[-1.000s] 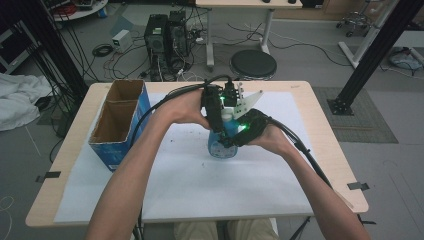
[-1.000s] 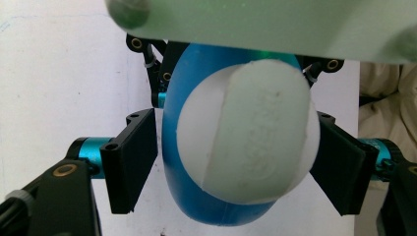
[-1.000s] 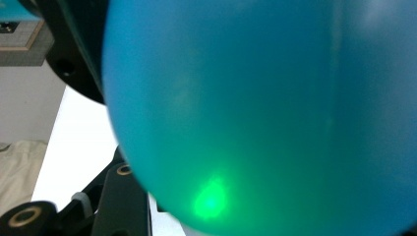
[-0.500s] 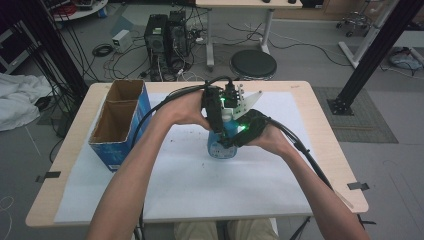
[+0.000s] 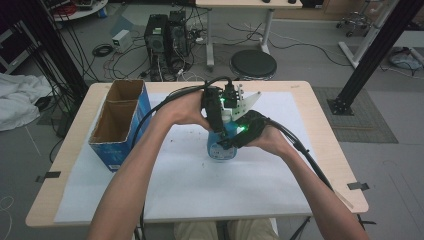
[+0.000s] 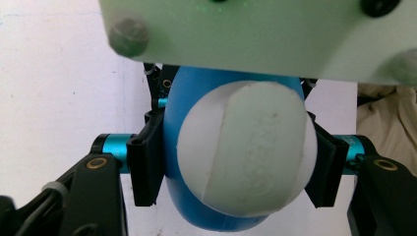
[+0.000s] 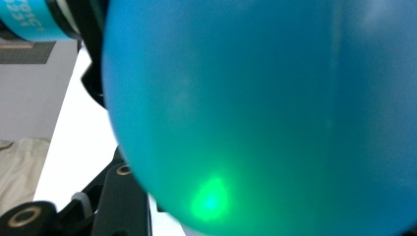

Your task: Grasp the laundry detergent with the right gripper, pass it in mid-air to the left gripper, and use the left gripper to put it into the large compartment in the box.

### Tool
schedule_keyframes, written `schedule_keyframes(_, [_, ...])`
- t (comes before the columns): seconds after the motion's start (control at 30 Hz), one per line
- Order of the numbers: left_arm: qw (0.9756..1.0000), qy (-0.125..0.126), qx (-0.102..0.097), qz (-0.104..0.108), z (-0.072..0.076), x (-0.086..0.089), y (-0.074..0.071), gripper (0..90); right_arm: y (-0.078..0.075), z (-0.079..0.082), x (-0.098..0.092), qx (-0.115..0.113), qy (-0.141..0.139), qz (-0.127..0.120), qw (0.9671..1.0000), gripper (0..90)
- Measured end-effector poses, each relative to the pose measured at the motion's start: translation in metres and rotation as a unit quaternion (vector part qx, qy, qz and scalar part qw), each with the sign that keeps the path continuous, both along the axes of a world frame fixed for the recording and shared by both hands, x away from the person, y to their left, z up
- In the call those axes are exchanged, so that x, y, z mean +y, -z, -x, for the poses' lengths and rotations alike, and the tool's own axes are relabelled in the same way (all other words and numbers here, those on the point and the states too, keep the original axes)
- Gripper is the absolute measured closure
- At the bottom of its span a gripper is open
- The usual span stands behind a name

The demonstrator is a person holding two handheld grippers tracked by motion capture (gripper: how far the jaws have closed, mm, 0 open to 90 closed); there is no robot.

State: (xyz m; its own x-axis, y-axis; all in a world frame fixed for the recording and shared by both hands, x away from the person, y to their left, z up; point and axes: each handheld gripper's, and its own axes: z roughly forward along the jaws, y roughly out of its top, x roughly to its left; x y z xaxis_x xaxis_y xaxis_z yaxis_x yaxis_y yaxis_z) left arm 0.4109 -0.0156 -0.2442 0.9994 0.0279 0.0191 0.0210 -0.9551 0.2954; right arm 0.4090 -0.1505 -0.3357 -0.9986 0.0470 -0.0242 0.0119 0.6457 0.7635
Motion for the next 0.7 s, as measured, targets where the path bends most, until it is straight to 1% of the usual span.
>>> schedule_keyframes(0.13, [1.0000,0.003,-0.001,0.004,0.0009,0.0017,-0.0011,37.7,-0.0001,0.0005,0.0001,0.002,-0.002,-0.002,1.0000,46.2])
schedule_keyframes(0.23, [1.0000,-0.001,0.002,0.008,0.0013,0.0029,-0.0020,37.8,-0.0002,0.0006,0.0002,0.003,-0.003,-0.007,1.0000,46.0])
schedule_keyframes(0.33, [1.0000,0.000,0.000,0.007,0.0019,0.0031,-0.0023,37.8,0.0000,0.0008,0.0005,0.005,-0.004,-0.011,0.9999,45.8])
schedule_keyframes(0.4, [1.0000,0.000,-0.001,0.006,0.0021,0.0034,-0.0020,37.9,0.0003,0.0008,0.0010,0.002,-0.004,-0.010,0.9999,45.5])
schedule_keyframes(0.6, [0.9999,-0.001,0.000,0.011,0.0024,0.0036,-0.0030,38.0,-0.0005,0.0009,0.0005,0.005,-0.007,-0.012,0.9999,44.5])
schedule_keyframes(0.7, [0.9999,-0.001,0.001,0.013,0.0023,0.0038,-0.0033,37.9,-0.0009,0.0016,0.0002,0.001,-0.007,-0.008,0.9999,43.9])
